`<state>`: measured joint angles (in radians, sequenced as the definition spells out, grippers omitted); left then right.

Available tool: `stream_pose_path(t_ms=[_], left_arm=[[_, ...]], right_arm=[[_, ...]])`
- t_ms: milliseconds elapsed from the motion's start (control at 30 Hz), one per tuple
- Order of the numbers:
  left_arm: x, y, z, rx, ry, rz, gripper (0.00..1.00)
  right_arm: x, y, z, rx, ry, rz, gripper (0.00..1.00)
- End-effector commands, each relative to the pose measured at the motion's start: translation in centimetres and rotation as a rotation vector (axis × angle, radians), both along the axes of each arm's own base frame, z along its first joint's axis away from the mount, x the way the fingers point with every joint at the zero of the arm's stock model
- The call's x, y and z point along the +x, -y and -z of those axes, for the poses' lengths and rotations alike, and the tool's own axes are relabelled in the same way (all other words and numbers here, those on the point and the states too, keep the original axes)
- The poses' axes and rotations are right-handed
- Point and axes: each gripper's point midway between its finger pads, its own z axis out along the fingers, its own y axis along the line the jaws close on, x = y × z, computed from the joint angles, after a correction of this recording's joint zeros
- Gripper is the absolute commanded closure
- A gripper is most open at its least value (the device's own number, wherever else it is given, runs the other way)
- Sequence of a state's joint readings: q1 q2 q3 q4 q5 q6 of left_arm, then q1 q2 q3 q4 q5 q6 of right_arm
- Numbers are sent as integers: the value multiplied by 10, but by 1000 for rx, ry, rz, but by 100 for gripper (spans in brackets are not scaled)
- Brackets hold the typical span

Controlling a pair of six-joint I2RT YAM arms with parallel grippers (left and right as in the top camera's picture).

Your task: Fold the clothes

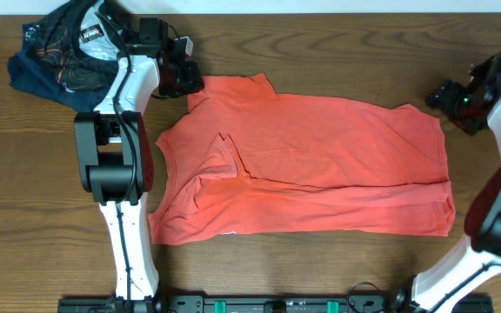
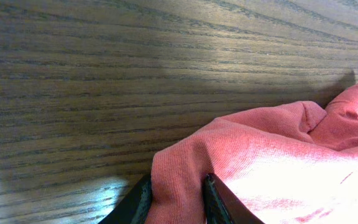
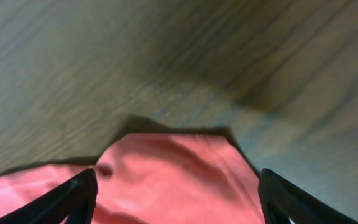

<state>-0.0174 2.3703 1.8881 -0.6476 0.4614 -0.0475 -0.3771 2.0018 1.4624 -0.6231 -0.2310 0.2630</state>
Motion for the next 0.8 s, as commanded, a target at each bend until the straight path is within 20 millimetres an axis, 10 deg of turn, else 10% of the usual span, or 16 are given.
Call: stream_pose_path(t_ms=[0,767], left_arm=[[0,1,8,4,-13,9,72],[0,1,8,5,-15,9,72]], right_arm=[[14,9,-1,2,1,2,24],[3,12,46,28,-132,88,45]])
